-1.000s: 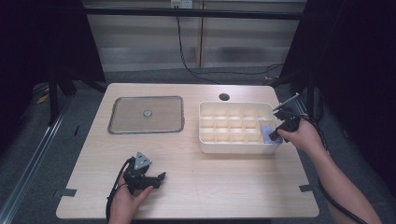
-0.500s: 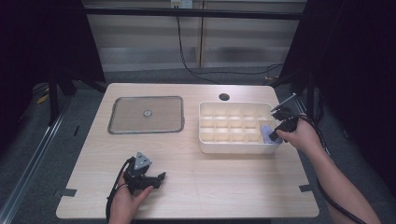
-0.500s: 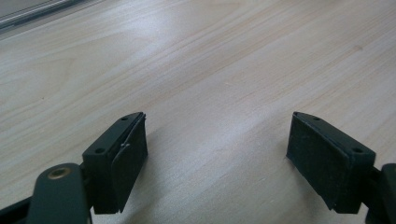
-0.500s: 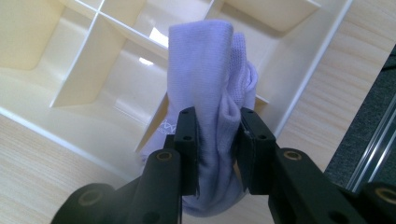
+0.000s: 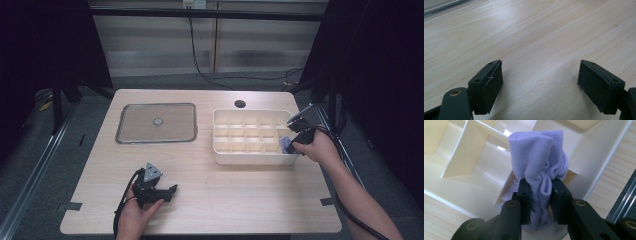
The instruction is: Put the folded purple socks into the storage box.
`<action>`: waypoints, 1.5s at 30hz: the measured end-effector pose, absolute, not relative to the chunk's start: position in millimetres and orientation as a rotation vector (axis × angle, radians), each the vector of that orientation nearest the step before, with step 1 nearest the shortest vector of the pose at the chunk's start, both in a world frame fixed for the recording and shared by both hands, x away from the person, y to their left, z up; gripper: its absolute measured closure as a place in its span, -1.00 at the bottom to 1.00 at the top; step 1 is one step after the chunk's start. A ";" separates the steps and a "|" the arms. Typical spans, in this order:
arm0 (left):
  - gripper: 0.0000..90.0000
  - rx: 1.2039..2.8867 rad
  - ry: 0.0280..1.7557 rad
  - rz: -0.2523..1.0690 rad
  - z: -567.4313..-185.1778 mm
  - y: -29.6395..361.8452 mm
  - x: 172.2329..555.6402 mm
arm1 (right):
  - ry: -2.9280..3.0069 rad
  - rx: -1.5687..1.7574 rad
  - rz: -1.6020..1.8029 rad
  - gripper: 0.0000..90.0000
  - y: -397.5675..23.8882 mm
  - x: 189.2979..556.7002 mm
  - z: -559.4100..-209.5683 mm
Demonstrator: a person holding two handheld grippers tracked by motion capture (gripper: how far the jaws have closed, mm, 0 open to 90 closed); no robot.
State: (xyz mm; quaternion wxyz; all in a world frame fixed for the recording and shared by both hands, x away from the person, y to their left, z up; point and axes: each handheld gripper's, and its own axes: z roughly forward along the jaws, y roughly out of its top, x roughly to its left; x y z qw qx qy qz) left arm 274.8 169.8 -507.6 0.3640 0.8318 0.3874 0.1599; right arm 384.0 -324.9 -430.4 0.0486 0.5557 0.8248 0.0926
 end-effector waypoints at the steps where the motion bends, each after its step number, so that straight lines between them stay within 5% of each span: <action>1: -0.56 2.140 0.997 0.411 -507.7 169.8 274.8 | 2.513 1.698 0.287 0.59 -324.7 383.6 -431.4; 15: -0.56 2.140 0.997 0.412 -507.6 169.8 274.8 | 2.516 1.671 0.294 0.31 -321.7 386.5 -412.9; 25: -0.56 2.140 0.997 0.412 -507.6 169.8 274.9 | 2.511 1.638 0.319 0.32 -317.7 390.5 -385.8; 45: -0.56 2.134 1.000 0.410 -507.8 169.6 274.8 | 2.533 1.636 0.258 0.76 -315.8 400.8 -365.6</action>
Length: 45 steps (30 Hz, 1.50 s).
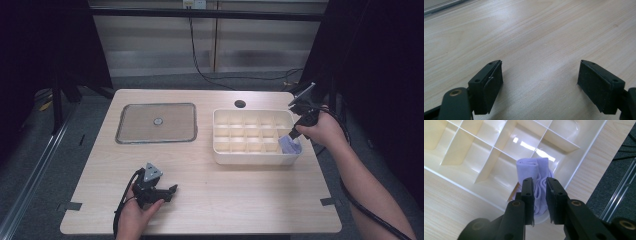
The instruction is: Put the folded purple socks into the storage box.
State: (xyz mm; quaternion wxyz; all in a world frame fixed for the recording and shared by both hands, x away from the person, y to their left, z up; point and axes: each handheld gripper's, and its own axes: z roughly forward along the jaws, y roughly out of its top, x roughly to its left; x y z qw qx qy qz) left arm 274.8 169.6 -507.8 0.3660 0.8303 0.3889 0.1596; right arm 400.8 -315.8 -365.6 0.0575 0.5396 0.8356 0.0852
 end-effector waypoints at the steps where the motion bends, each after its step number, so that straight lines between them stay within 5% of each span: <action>1: -0.56 2.133 1.000 0.409 -507.9 169.5 274.8 | 2.539 1.637 0.259 0.78 -315.8 401.1 -365.2; 11: -0.56 2.134 0.999 0.408 -507.9 169.5 274.8 | 2.568 1.629 0.225 1.00 -312.6 404.3 -353.2; 45: -0.56 2.140 0.995 0.409 -507.7 169.8 274.9 | 2.589 1.666 0.195 1.00 -310.1 416.4 -392.9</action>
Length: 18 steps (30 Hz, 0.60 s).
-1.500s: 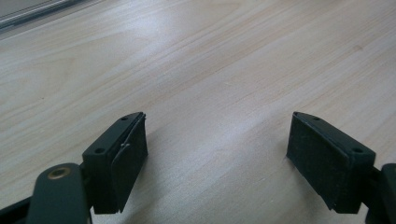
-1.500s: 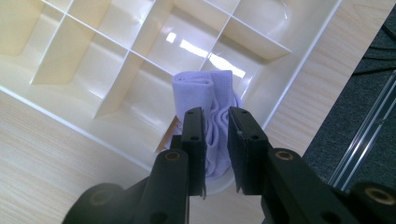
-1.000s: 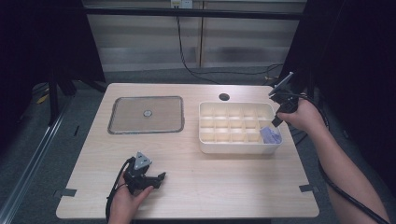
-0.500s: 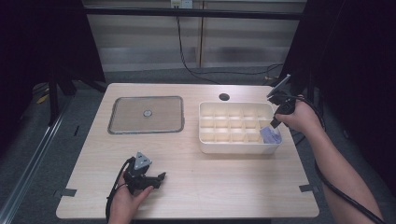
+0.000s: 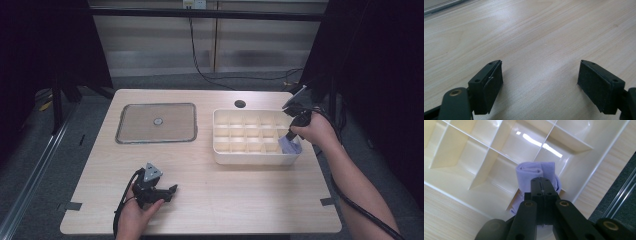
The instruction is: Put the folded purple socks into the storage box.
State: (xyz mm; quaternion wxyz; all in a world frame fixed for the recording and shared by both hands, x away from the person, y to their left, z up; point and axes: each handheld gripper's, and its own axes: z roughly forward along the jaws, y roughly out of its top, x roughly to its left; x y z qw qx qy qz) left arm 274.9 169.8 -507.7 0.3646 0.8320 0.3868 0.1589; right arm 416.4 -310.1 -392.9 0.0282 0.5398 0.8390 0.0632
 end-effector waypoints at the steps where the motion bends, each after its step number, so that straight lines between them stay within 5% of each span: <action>1: -0.56 2.140 0.995 0.409 -507.7 169.8 274.9 | 2.587 1.664 0.191 1.00 -310.9 416.3 -396.3; 18: -0.56 2.137 1.001 0.409 -507.7 169.4 274.3 | 2.634 1.706 0.173 1.00 -314.0 409.9 -426.5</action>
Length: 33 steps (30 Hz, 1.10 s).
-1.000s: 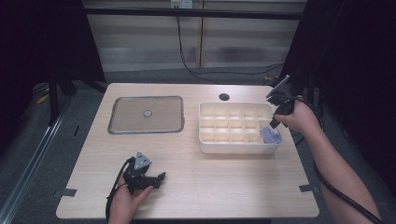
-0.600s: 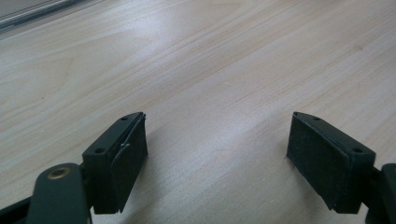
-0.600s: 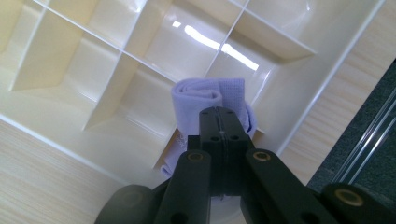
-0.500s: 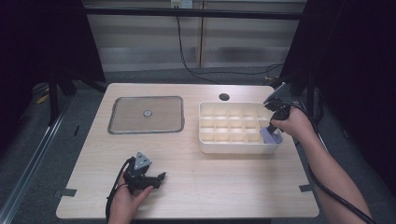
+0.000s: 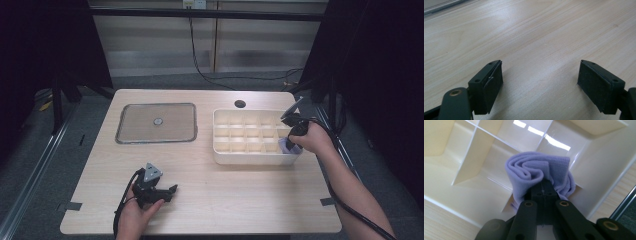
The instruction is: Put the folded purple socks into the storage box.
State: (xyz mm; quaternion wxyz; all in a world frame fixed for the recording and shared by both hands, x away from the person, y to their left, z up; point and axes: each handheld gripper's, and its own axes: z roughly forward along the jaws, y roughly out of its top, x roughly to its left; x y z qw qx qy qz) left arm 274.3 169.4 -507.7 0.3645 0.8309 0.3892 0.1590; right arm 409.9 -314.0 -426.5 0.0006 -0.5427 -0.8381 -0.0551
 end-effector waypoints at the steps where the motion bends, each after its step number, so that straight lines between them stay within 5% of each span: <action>1: -0.56 2.137 1.001 0.408 -507.8 169.3 274.2 | -2.626 -1.709 -0.170 1.00 -314.2 409.6 -427.6; 33: -0.56 2.142 0.998 0.409 -507.6 168.8 273.4 | -2.642 -1.729 -0.121 1.00 -311.2 406.3 -454.3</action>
